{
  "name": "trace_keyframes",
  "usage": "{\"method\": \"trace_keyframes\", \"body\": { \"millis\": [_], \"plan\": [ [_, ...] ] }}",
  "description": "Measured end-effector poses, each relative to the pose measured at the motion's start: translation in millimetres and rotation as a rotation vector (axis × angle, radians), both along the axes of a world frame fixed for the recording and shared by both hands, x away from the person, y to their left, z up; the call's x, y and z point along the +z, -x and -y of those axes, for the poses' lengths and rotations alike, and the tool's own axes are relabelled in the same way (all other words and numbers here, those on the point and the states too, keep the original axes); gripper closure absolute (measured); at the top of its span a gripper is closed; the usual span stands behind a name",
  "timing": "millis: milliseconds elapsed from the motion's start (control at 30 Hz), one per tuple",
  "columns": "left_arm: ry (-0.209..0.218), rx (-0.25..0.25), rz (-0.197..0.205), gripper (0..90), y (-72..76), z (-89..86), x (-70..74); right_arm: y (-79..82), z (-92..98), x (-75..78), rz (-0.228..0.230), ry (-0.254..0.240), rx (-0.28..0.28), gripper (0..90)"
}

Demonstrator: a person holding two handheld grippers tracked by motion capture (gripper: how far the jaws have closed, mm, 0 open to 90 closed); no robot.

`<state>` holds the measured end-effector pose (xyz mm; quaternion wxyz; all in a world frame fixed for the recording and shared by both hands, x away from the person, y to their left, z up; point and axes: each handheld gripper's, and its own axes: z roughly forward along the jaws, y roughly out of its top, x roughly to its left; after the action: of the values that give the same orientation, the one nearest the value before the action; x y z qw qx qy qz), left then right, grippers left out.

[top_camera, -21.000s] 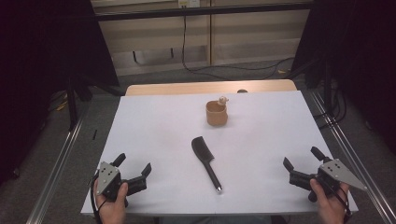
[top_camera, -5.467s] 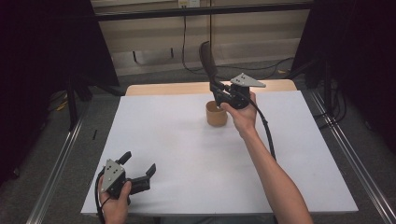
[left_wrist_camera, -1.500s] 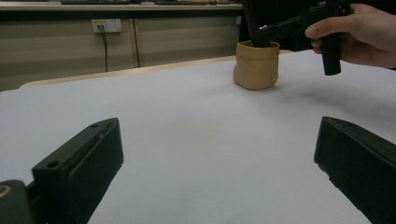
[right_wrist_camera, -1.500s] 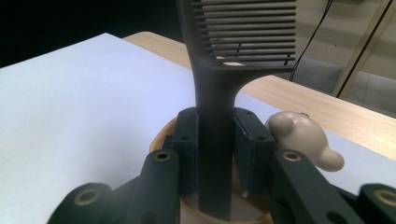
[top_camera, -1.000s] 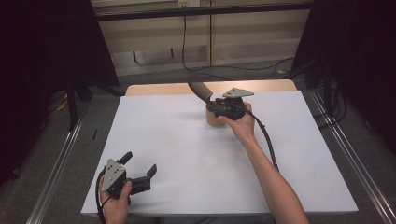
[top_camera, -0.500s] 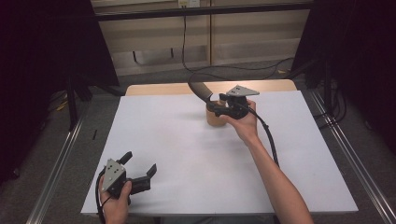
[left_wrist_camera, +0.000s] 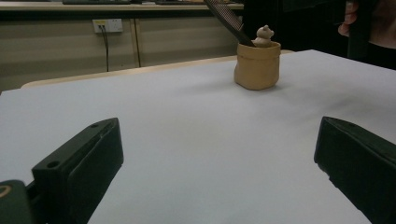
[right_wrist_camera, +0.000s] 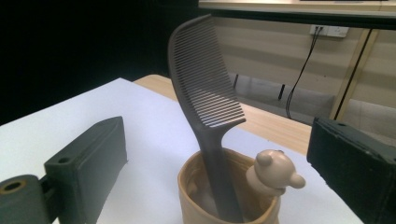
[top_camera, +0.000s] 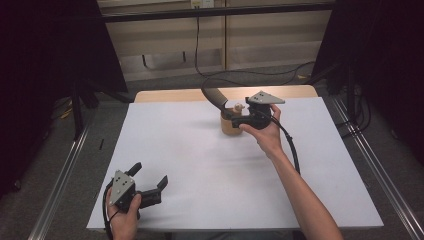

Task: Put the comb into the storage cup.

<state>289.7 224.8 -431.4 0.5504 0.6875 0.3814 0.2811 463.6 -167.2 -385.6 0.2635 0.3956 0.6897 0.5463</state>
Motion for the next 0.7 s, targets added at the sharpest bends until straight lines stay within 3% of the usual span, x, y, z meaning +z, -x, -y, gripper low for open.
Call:
{"method": "trace_keyframes", "body": {
  "millis": [133,367,467,700],
  "plan": [
    [-0.007,-0.001,0.003,1.5,0.4,-0.8,0.2,7.1,2.4,4.2,0.022,0.022,-0.035,1.2],
    [-0.007,0.0,0.003,1.5,0.1,-0.4,0.6,16.9,8.8,10.3,0.044,0.017,-0.057,0.3],
    [-0.004,0.0,0.001,1.5,-0.1,-0.1,0.3,21.5,11.0,10.5,0.04,-0.017,-0.051,0.7],
    [-0.003,0.007,0.0,1.5,-0.8,-1.3,0.0,35.2,19.6,12.6,0.084,-0.001,-0.092,1.8]
  ]
}}
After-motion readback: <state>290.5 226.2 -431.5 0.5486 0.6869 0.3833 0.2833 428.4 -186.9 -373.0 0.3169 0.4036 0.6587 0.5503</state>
